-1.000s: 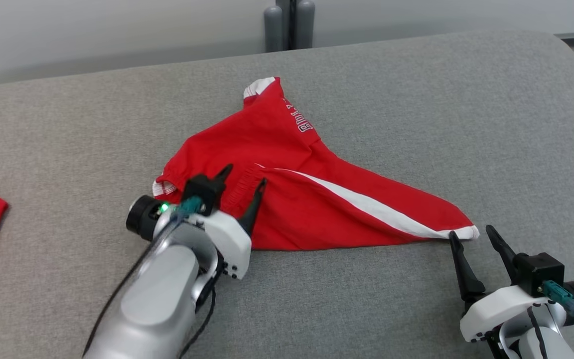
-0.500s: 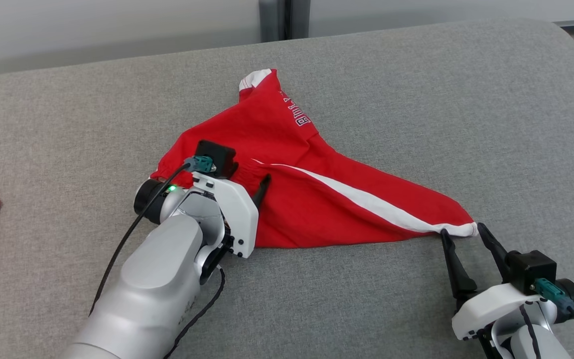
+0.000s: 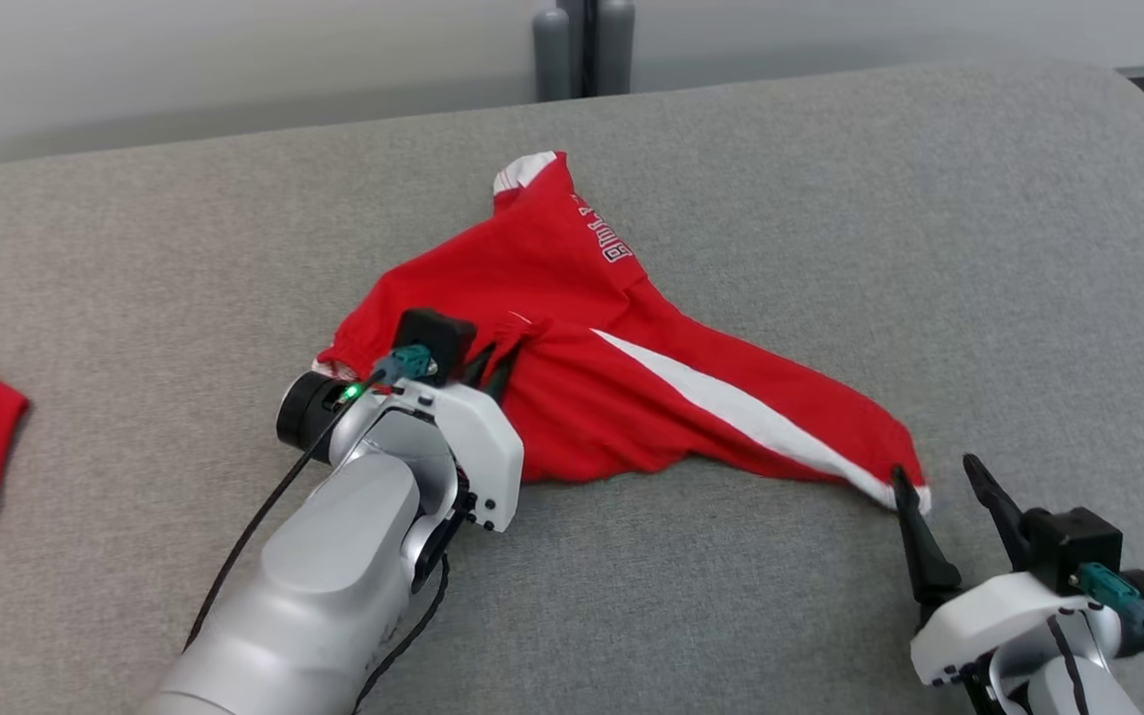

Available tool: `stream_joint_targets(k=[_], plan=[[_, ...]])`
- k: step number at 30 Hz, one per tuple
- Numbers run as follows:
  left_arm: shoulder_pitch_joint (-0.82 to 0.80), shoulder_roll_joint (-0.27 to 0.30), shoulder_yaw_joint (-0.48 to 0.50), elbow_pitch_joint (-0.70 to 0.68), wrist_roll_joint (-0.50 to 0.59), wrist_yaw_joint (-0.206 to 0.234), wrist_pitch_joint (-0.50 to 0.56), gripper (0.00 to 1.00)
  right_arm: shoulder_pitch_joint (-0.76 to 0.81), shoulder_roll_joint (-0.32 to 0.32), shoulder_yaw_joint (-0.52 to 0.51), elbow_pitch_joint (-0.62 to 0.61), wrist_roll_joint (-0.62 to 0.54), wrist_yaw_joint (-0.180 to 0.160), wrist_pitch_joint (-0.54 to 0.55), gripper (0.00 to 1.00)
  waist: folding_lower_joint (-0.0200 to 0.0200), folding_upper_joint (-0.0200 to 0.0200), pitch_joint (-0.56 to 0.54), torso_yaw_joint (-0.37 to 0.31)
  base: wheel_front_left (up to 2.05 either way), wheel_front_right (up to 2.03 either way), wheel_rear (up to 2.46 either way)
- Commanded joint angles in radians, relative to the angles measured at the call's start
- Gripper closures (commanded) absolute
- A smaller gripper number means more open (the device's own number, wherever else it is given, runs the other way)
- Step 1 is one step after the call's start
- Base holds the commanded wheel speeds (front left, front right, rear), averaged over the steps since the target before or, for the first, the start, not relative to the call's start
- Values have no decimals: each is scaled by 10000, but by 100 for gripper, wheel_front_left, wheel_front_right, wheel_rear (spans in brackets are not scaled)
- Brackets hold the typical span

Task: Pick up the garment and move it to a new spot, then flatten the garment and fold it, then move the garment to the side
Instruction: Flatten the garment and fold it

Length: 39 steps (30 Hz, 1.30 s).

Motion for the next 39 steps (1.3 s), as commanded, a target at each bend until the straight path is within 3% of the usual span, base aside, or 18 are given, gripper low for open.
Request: stream_joint_targets(k=[1,7,13,14,15,16,17,25,33,39], plan=[[152,62,-101,123,151,124,-380,100,181,-57,-88,36,32,-3,-1,0,0,0,-301,273,0,0,0],[887,135,-124,417,219,164,-1520,100,597,-10,-188,89,111,-3,-1,0,0,0,-936,968,0,0,0],[1830,431,190,-33,421,365,-1777,100,735,26,-101,155,138,-3,-1,0,0,0,-1220,1349,0,0,0],[2060,522,345,-277,480,429,-1779,94,753,44,-73,169,160,-3,-1,0,0,0,-1255,1391,0,0,0],[2362,624,537,-550,567,518,-1777,70,771,60,-17,179,179,-3,-1,0,0,0,-1288,1418,0,0,0],[2642,750,721,-806,695,621,-1778,25,777,68,15,190,177,-3,-1,0,0,0,-1313,1437,0,0,0],[2992,849,865,-978,800,686,-1766,0,786,69,40,204,179,-3,-1,0,0,0,-1350,1440,0,0,0],[5087,1143,2556,-2234,1614,1163,-1768,0,978,64,393,348,305,-3,-1,0,0,0,-1721,1281,0,0,0],[6734,984,4657,-4190,3025,1630,-1767,0,1313,28,504,-128,253,-3,-1,0,0,0,-2115,1071,0,0,0],[7646,773,5907,-5187,4020,1480,-1768,0,1669,110,597,-497,208,-3,-1,0,0,0,-2376,967,0,0,0]])
